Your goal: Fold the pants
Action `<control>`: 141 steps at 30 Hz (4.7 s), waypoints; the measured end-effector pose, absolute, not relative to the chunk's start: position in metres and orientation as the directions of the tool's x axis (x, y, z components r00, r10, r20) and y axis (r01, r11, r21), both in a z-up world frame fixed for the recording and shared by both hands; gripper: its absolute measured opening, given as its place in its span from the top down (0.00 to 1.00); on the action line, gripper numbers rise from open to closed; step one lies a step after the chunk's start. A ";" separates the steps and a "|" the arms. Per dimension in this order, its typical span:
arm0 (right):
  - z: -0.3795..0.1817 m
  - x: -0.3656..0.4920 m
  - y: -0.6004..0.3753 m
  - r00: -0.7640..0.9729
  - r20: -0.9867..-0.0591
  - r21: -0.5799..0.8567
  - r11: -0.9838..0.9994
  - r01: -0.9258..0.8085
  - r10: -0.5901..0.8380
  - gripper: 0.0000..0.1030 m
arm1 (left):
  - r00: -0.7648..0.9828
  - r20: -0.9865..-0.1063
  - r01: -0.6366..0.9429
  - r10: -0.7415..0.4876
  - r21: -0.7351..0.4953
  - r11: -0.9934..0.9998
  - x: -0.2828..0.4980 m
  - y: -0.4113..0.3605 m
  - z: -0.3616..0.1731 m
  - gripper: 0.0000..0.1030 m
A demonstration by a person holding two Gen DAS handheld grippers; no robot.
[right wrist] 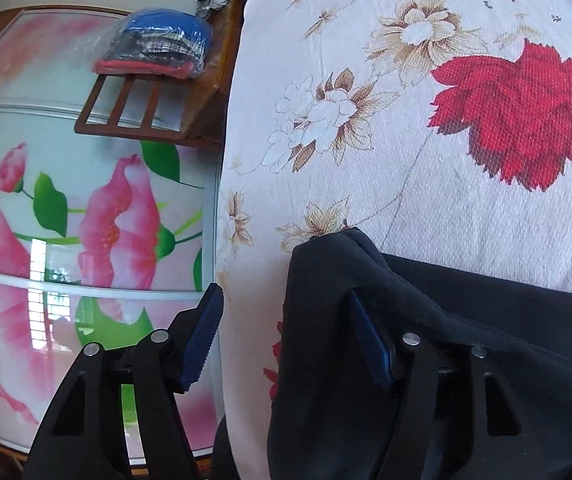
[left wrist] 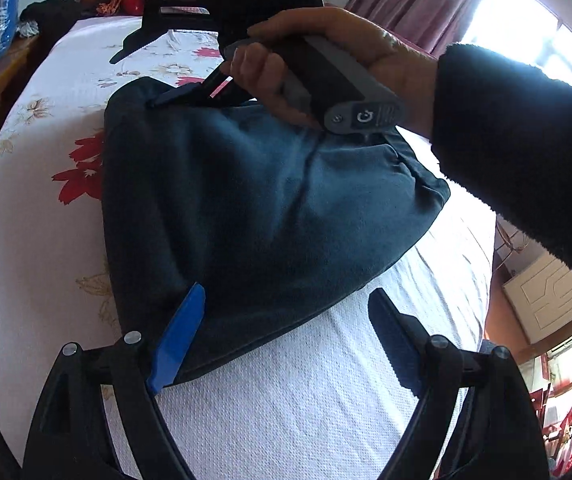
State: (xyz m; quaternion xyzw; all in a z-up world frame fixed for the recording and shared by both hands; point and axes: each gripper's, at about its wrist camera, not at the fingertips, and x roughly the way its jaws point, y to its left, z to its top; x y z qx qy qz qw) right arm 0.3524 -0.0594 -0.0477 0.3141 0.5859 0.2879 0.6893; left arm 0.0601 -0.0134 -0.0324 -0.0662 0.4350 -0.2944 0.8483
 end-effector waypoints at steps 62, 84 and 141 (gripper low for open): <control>0.027 -0.076 -0.175 0.714 -0.682 0.051 0.962 0.267 -0.162 0.10 | 0.679 -0.734 -0.004 0.018 0.020 1.000 -0.033 0.022 0.034 0.02; 0.020 -0.082 -0.156 0.675 -0.731 0.054 0.978 0.201 -0.099 0.10 | 0.627 -0.776 -0.004 0.068 0.084 0.996 -0.057 0.003 0.033 0.02; 0.019 -0.081 -0.153 0.663 -0.747 0.085 0.981 0.177 -0.055 0.10 | 0.663 -0.745 0.074 -0.075 -0.035 0.997 -0.061 0.008 0.047 0.02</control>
